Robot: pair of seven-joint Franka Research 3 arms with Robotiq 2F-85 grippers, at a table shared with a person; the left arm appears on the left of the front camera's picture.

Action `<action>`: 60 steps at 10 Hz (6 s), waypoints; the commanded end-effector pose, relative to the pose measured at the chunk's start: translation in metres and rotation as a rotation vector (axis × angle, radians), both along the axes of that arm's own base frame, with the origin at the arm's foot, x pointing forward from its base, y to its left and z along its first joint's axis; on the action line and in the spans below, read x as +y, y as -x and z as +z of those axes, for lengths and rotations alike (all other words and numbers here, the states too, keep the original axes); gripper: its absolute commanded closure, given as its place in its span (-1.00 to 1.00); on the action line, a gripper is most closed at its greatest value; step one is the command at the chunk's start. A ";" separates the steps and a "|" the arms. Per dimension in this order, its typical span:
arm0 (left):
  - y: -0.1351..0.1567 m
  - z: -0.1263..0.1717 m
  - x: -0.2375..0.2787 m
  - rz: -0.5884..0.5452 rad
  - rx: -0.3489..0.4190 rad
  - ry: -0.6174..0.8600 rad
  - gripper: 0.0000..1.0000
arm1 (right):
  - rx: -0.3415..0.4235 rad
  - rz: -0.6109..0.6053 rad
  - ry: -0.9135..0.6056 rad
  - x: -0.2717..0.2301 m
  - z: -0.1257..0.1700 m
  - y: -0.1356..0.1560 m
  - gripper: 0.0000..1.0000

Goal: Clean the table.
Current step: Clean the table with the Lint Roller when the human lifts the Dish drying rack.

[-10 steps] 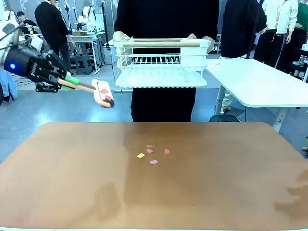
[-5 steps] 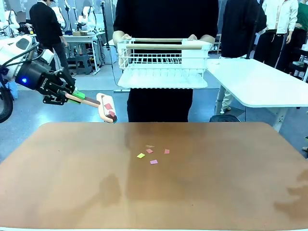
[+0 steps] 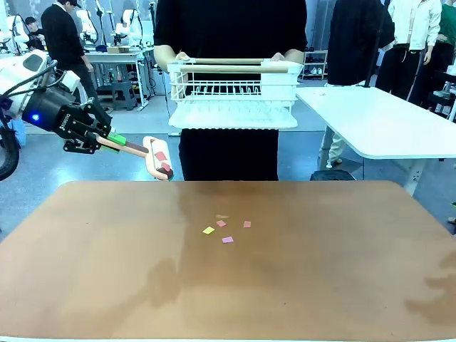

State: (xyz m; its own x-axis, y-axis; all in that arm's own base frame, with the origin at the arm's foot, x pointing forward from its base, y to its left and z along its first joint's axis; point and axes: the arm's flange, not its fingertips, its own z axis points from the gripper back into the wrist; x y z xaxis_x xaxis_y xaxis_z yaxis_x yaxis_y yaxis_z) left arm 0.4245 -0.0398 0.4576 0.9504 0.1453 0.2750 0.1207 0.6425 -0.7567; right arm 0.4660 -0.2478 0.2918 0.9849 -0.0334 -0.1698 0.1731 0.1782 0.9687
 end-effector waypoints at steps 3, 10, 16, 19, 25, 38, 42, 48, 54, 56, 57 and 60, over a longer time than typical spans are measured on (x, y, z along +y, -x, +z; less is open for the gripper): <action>-0.019 -0.019 0.012 -0.033 0.039 -0.081 0.57 | -0.003 0.001 0.006 0.001 0.002 -0.001 -1.00; -0.063 -0.111 0.030 -0.197 0.200 -0.077 0.57 | -0.003 0.001 0.006 0.001 0.002 -0.001 -1.00; -0.065 -0.124 0.018 -0.180 0.239 -0.076 0.57 | -0.003 0.001 0.006 0.001 0.002 -0.001 -1.00; -0.090 -0.132 0.011 -0.208 0.245 -0.112 0.57 | -0.003 0.001 0.006 0.001 0.002 -0.001 -1.00; -0.127 -0.158 -0.003 -0.274 0.273 -0.114 0.57 | -0.003 0.001 0.006 0.001 0.002 -0.001 -1.00; -0.158 -0.216 -0.141 -0.343 0.382 -0.126 0.57 | -0.003 0.001 0.006 0.001 0.002 -0.001 -1.00; -0.165 -0.223 -0.185 -0.351 0.398 -0.132 0.57 | -0.003 0.001 0.006 0.001 0.002 -0.001 -1.00; -0.172 -0.237 -0.236 -0.376 0.443 -0.181 0.57 | -0.003 0.001 0.006 0.001 0.002 -0.001 -1.00; -0.160 -0.238 -0.273 -0.355 0.415 -0.149 0.57 | -0.003 0.001 0.006 0.001 0.002 -0.001 -1.00; -0.153 -0.240 -0.286 -0.348 0.403 -0.125 0.57 | -0.003 0.001 0.006 0.001 0.002 -0.001 -1.00; -0.151 -0.237 -0.289 -0.337 0.385 -0.105 0.57 | -0.003 0.001 0.006 0.001 0.002 -0.001 -1.00; -0.142 -0.221 -0.294 -0.346 0.370 -0.054 0.57 | -0.003 0.001 0.006 0.001 0.002 -0.001 -1.00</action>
